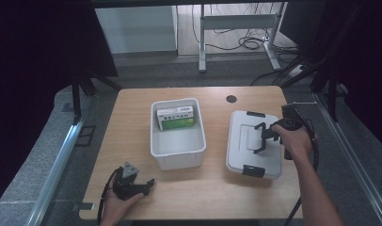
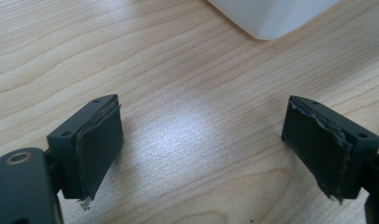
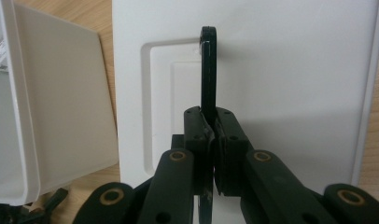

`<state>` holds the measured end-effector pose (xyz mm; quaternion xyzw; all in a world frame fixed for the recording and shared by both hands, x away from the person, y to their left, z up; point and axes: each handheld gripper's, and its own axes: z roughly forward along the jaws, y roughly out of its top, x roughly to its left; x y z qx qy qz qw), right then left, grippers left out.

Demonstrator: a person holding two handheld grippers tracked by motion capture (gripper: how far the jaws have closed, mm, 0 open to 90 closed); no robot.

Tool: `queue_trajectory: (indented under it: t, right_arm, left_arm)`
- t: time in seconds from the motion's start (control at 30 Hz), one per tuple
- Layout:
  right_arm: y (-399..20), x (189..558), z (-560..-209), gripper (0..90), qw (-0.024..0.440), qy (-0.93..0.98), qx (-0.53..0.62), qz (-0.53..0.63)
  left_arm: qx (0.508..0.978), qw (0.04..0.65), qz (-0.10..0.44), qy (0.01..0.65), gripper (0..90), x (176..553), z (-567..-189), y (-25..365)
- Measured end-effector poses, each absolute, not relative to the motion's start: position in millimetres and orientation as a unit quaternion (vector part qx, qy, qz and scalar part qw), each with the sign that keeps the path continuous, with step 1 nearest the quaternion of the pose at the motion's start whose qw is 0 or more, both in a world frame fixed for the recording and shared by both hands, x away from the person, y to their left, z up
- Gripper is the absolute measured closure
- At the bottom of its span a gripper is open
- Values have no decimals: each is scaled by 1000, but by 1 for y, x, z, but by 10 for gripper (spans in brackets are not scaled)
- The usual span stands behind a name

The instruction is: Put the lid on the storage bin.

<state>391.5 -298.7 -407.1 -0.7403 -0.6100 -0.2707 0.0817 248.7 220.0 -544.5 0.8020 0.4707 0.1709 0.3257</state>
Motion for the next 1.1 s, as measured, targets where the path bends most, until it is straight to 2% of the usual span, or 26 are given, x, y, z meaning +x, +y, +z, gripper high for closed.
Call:
queue_trajectory:
  t: [1.1]
  right_arm:
    - [-289, 386, -368, 852, 73, -635, -710, -295]
  left_arm:
    - [800, 327, 171, 473, 126, 249, -545, 220]
